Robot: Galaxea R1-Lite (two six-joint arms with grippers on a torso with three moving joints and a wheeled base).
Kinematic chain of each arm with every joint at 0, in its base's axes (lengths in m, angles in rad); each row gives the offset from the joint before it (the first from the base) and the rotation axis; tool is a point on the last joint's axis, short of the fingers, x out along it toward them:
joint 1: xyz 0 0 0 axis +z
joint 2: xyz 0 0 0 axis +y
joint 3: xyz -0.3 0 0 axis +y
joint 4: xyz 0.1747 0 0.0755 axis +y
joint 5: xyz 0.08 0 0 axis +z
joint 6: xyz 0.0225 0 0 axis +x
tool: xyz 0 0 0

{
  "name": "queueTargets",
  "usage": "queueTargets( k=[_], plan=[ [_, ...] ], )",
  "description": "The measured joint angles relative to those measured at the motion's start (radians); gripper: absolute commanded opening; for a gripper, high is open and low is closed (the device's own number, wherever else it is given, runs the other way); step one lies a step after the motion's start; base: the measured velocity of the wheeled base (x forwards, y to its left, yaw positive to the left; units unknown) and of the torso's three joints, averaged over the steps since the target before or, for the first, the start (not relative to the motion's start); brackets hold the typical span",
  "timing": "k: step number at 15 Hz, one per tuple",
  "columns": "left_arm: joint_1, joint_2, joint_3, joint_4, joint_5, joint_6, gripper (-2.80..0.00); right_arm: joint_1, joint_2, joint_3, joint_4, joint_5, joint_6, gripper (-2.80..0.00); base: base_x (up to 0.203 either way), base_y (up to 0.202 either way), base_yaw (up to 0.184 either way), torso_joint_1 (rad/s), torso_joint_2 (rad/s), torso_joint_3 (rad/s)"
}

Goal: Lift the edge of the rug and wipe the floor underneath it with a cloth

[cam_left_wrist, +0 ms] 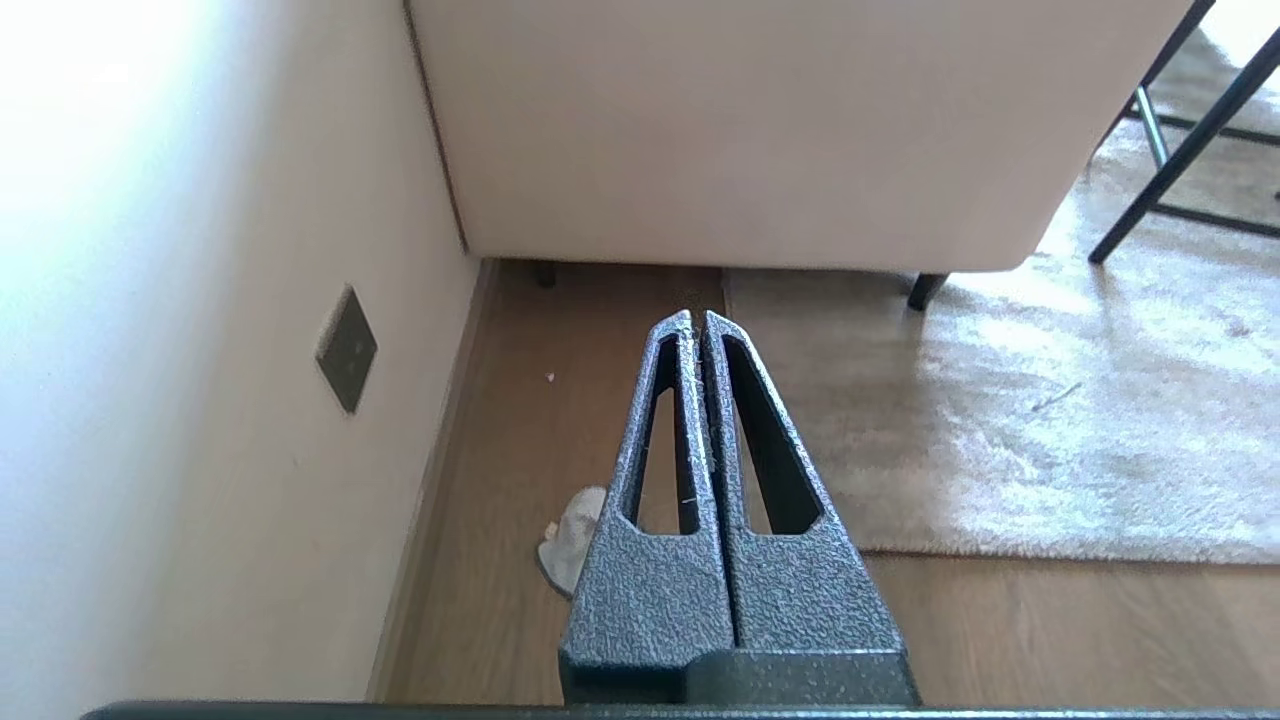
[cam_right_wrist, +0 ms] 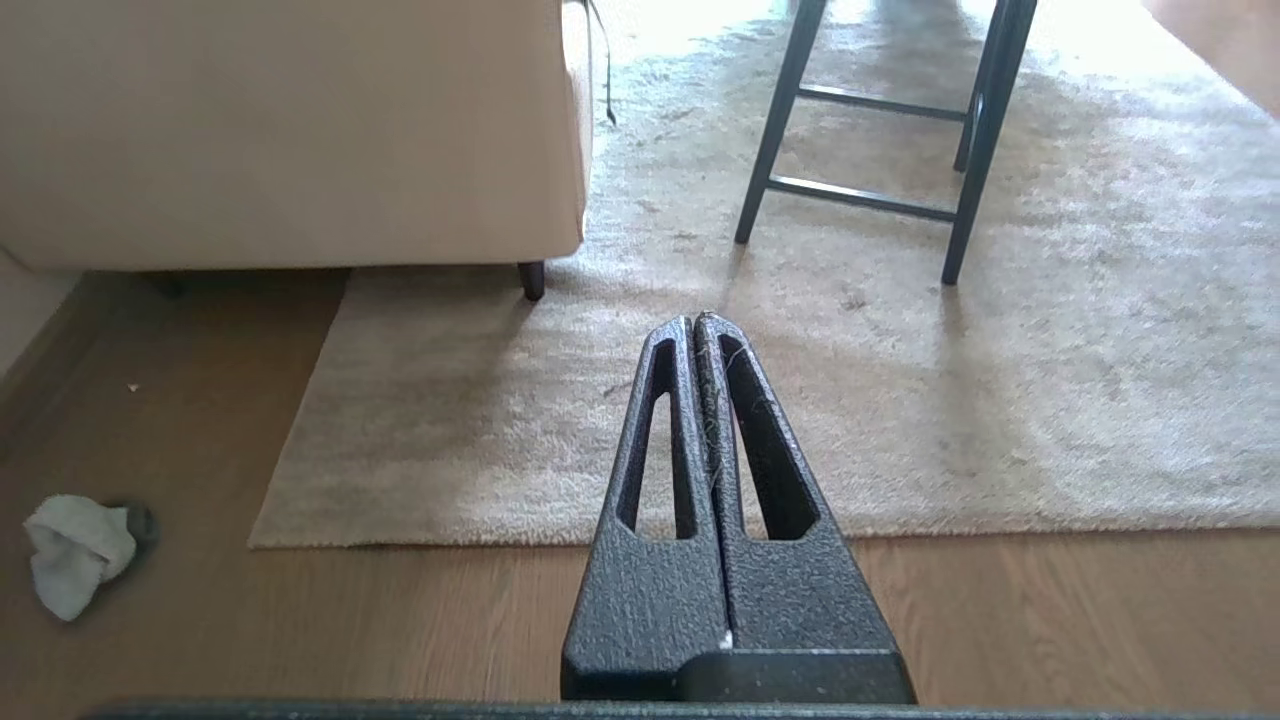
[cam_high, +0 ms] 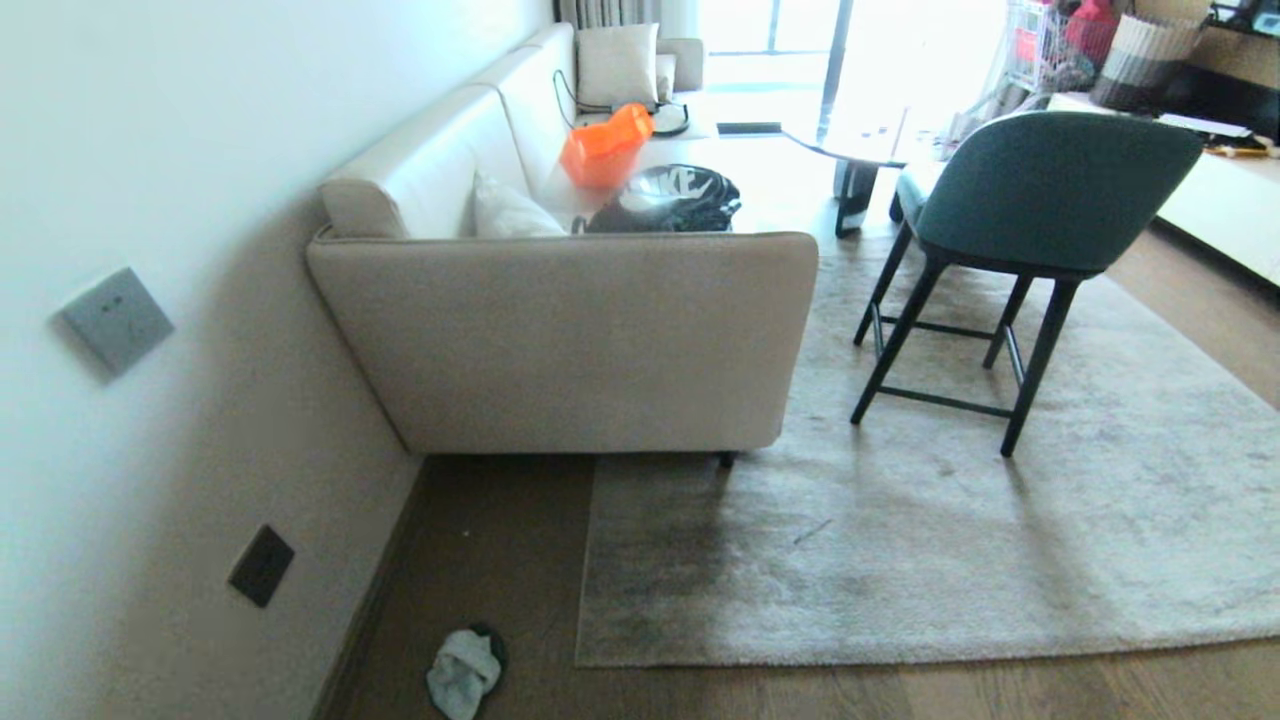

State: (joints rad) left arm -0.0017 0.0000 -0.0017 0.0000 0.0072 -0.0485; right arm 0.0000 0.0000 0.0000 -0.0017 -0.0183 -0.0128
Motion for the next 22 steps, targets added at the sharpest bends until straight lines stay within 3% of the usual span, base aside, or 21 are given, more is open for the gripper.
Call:
queueTargets(
  k=[10,22],
  plan=[
    [0.0,0.0,0.0,0.0,0.0,0.0,-2.8,0.0,0.0,0.0,0.0,0.0,0.002,-2.8,0.0,0.0,0.0,0.081,-0.47,-0.384],
    [0.0,0.0,0.0,0.0,0.0,0.0,-2.8,0.0,0.0,0.0,0.0,0.0,-0.002,-2.8,0.0,0.0,0.0,0.193,-0.55,-0.365]
  ],
)
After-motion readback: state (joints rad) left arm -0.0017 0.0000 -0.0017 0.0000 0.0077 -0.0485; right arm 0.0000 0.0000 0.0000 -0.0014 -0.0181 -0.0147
